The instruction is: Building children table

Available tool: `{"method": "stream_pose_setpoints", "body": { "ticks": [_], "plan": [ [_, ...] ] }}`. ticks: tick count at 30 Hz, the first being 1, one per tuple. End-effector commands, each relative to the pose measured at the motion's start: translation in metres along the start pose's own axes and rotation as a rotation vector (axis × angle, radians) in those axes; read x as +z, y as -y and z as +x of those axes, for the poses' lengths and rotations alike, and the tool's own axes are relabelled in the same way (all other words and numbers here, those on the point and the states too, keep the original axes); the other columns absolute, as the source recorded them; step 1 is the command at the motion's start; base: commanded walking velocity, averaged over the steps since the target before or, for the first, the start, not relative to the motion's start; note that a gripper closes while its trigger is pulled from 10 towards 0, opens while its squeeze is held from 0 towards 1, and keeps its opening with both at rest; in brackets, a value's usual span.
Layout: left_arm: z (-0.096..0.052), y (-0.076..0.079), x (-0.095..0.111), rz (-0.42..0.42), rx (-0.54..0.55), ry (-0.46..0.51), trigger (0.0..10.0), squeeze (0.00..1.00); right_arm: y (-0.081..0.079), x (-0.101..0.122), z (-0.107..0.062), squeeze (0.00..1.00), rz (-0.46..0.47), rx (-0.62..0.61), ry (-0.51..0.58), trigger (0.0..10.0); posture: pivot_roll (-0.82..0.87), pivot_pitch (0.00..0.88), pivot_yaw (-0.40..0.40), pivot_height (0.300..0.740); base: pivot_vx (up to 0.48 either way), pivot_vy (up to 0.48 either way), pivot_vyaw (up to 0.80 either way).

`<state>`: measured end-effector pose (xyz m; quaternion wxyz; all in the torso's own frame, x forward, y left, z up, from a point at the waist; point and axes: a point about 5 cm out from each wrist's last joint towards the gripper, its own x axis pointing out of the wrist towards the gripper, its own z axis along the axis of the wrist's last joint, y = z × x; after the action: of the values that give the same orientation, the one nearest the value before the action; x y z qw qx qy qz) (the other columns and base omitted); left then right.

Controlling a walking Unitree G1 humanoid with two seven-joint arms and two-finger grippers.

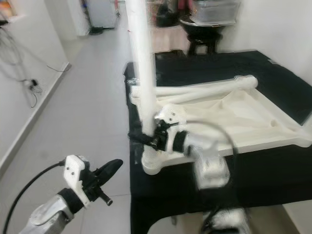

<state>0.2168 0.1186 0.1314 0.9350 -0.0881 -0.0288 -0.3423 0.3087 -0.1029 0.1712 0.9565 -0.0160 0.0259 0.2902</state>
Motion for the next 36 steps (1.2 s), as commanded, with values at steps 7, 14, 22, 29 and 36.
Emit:
{"method": "stream_pose_setpoints", "body": {
  "ticks": [7, 14, 22, 29, 36],
  "plan": [
    [0.001, -0.006, -0.001, -0.002, 0.018, -0.014, 10.0, 0.0, -0.003, -0.029, -0.005, 0.0, -0.011, -0.13, -0.129, 0.0, -0.08, 0.0, 0.037, 0.74, 0.0, 0.0, 0.0],
    [0.003, -0.008, -0.001, 0.0, 0.043, -0.007, 10.0, 0.0, -0.012, -0.006, 0.011, 1.0, 0.068, 0.099, -0.034, 10.0, -0.07, 0.0, 0.038, 0.74, 0.0, 0.0, 0.0],
    [0.005, -0.01, -0.003, -0.006, 0.033, -0.016, 10.0, 0.0, -0.009, 0.02, 0.013, 0.36, -0.065, 0.547, 0.043, 10.0, -0.05, 0.0, 0.034, 0.74, 0.0, 0.0, 0.0],
    [0.004, -0.012, -0.003, 0.002, 0.035, -0.022, 10.0, 0.0, 0.01, 0.019, 0.033, 0.0, -0.078, 0.746, -0.054, 10.0, -0.02, 0.0, 0.018, 0.74, 0.0, 0.0, 0.0],
    [0.004, -0.01, -0.004, 0.002, 0.035, -0.022, 10.0, 0.0, 0.012, 0.02, 0.038, 0.0, -0.017, 0.849, -0.086, 0.0, -0.01, 0.0, 0.016, 0.74, 0.0, 0.0, 0.0]
  ]
}}
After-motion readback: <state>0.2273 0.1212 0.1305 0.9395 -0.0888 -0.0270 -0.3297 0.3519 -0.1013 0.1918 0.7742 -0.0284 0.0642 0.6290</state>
